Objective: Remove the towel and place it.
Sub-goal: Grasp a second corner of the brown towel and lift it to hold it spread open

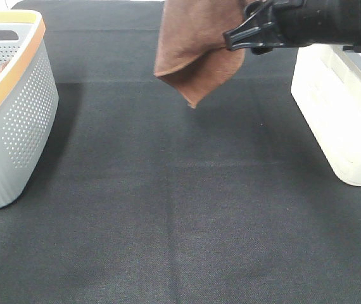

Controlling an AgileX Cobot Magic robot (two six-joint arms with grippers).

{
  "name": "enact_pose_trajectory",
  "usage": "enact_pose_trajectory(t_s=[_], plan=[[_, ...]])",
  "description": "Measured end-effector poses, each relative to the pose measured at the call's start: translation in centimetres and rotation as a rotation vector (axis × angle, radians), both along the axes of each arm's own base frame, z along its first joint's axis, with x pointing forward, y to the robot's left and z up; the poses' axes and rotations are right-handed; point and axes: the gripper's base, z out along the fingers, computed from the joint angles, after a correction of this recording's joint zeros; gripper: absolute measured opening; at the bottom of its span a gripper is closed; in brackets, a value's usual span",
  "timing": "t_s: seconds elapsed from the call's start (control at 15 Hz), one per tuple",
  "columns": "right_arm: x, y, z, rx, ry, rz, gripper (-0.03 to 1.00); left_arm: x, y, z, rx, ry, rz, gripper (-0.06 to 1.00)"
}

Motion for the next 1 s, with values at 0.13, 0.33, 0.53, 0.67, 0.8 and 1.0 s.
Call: enact_pose_trajectory(t_s=[0.13, 0.33, 0.53, 0.67, 0.8, 1.0], plan=[[-0.4, -0.3, 0.9, 0.018, -0.024, -0.002, 0.62, 0.0, 0.0, 0.0, 0.003, -0.002, 0.003, 0.01], [-0.9, -0.7, 1.9, 0.036, -0.050, -0.002, 0.61, 0.0, 0.0, 0.0, 0.005, -0.003, 0.004, 0.01], [-0.8, -0.7, 1.9, 0.020, -0.050, 0.003, 0.53, 0.0, 0.0, 0.0, -0.001, 0.001, -0.001, 0.01], [-0.8, -0.7, 1.9, -0.002, -0.052, 0.011, 0.44, 0.0, 0.0, 0.0, -0.001, 0.001, -0.001, 0.01], [-0.8, -0.7, 1.8, -0.011, -0.048, 0.014, 0.39, 0.0, 0.0, 0.0, -0.001, 0.001, -0.001, 0.01], [-0.9, -0.7, 1.7, -0.020, -0.031, 0.014, 0.28, 0.0, 0.0, 0.0, -0.002, 0.000, -0.001, 0.01]])
